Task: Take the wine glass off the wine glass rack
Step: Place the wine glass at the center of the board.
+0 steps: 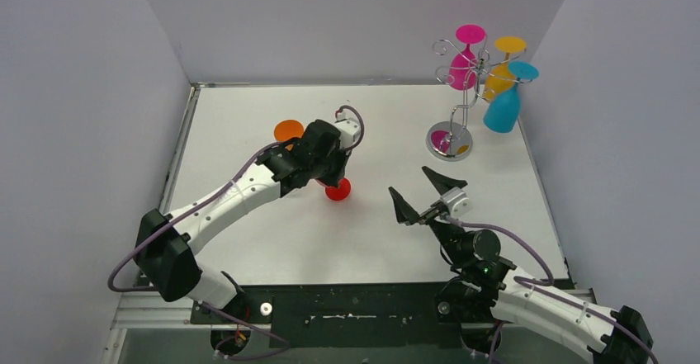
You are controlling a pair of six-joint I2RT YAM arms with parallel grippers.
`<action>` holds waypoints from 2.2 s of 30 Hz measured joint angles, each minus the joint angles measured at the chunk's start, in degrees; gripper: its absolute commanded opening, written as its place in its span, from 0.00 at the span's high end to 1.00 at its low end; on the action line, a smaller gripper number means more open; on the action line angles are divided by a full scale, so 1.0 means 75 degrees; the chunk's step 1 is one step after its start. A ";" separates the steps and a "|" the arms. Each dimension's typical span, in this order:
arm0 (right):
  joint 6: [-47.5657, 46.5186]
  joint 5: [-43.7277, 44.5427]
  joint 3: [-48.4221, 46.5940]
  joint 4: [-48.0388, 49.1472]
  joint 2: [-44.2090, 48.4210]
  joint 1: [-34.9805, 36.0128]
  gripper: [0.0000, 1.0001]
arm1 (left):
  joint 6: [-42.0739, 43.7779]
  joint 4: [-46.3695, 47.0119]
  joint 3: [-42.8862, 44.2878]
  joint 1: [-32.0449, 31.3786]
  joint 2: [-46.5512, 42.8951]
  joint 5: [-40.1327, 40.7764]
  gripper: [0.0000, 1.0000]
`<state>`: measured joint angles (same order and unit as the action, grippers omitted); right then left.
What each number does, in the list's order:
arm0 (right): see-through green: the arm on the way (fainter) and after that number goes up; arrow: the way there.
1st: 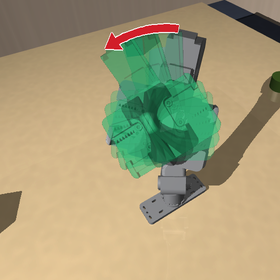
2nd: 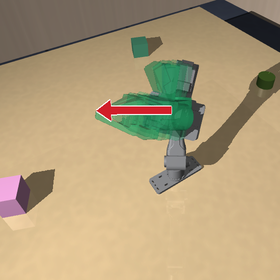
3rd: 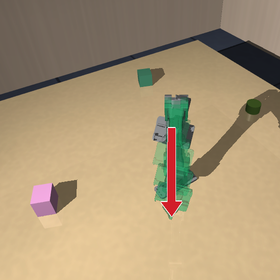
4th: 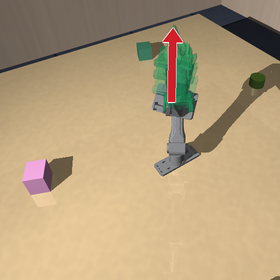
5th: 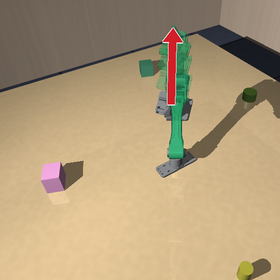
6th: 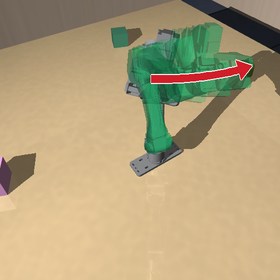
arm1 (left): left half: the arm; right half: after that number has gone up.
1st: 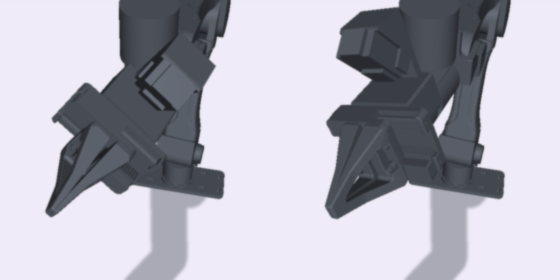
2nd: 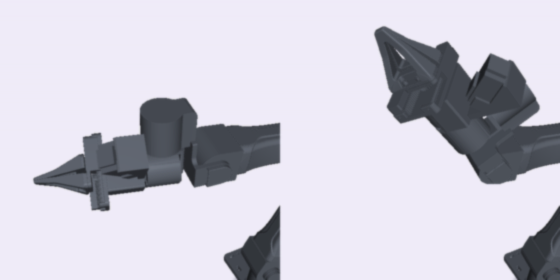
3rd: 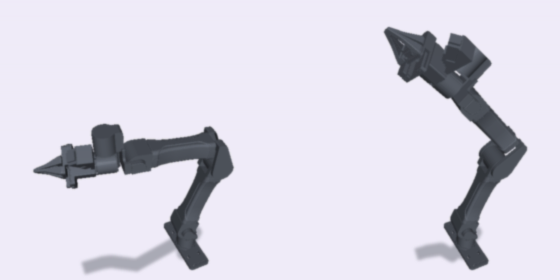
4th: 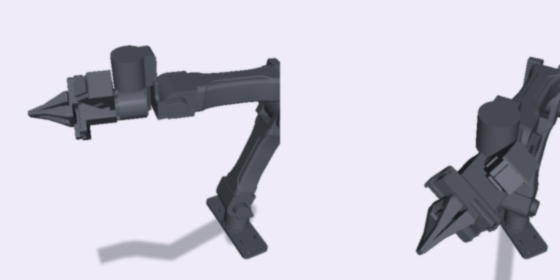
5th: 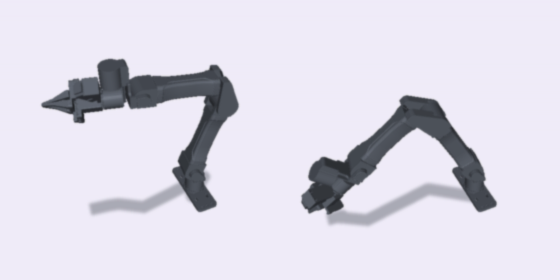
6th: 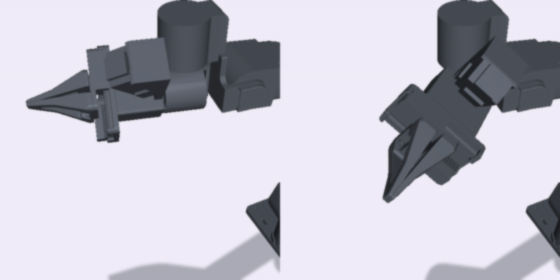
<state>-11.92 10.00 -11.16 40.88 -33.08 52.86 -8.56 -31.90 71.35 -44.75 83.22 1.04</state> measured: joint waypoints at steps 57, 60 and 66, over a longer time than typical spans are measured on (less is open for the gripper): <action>0.3121 0.3410 -0.2888 -0.5756 0.0839 0.0000 0.00 | 0.0810 -0.0568 0.2897 0.1046 0.3153 0.1003 0.44; 0.3115 0.3430 -0.2900 -0.5820 0.0697 0.0000 0.00 | 0.0804 -0.0577 0.3095 0.1046 0.3136 0.0816 0.37; 0.3555 0.3698 -0.3386 -0.6522 -0.0052 -0.0052 0.00 | 0.0769 -0.0589 0.3188 0.1049 0.2602 0.0388 0.31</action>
<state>14.74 37.74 -36.56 -8.03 -33.47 52.47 -2.79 -36.32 95.26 -36.88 102.74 3.95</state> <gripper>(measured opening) 0.999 0.671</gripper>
